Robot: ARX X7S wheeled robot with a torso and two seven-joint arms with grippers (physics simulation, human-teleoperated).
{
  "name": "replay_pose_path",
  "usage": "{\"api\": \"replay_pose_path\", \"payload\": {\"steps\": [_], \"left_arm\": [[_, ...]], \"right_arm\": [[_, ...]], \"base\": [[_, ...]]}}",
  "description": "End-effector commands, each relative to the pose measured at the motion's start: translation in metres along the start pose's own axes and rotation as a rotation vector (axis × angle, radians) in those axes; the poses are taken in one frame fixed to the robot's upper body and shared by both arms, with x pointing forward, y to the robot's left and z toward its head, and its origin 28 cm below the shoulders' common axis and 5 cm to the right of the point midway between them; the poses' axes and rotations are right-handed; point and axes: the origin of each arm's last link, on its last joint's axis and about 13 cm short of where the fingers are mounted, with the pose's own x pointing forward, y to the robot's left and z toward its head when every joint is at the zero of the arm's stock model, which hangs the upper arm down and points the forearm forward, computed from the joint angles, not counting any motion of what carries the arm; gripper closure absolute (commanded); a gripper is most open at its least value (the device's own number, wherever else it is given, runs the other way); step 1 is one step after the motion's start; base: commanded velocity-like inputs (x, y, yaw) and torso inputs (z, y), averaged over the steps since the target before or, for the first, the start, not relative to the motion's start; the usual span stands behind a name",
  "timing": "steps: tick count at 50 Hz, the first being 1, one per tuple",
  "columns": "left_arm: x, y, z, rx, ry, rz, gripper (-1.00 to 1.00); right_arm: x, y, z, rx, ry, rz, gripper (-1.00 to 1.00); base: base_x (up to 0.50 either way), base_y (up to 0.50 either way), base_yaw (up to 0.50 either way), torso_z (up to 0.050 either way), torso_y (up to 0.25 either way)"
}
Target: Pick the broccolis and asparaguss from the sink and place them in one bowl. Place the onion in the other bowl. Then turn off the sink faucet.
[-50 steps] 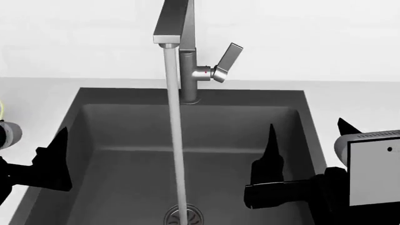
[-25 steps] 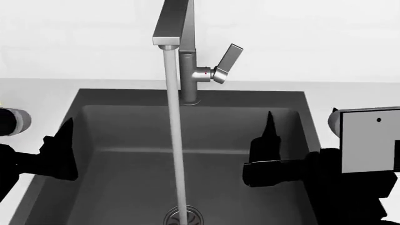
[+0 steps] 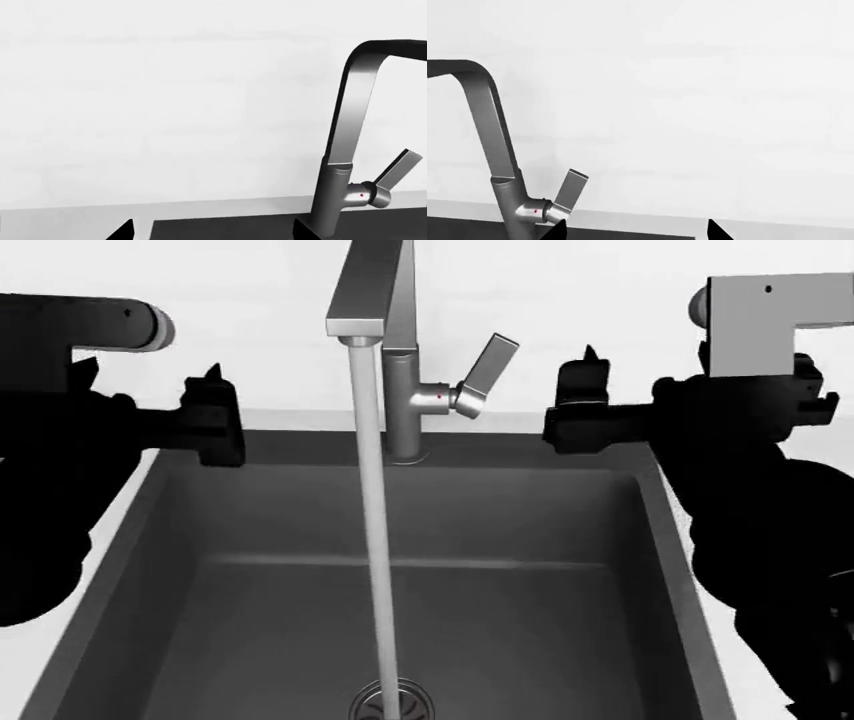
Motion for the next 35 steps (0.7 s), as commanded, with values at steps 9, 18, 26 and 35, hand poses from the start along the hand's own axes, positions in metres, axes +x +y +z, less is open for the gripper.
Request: {"api": "replay_pose_path", "payload": {"steps": [9, 18, 26, 35], "left_arm": [[0.058, -0.011, 0.013, -0.006, 0.015, 0.094, -1.00], [0.075, -0.003, 0.013, -0.057, 0.063, 0.097, -1.00], [0.077, -0.003, 0.019, -0.010, 0.030, 0.079, -1.00], [0.079, -0.004, 0.017, -0.039, 0.047, 0.064, -1.00]], "right_arm": [[0.068, -0.010, 0.019, 0.048, 0.038, 0.007, -1.00], [0.069, -0.009, 0.015, 0.058, 0.045, 0.013, -1.00], [0.071, -0.003, 0.014, 0.059, 0.044, 0.038, -1.00], [0.070, -0.004, 0.015, 0.071, 0.039, 0.025, -1.00]], "base": [[0.00, 0.00, 0.00, 0.000, 0.000], [0.00, 0.00, 0.00, 0.000, 0.000], [0.00, 0.00, 0.00, 0.000, 0.000], [0.00, 0.00, 0.00, 0.005, -0.113]]}}
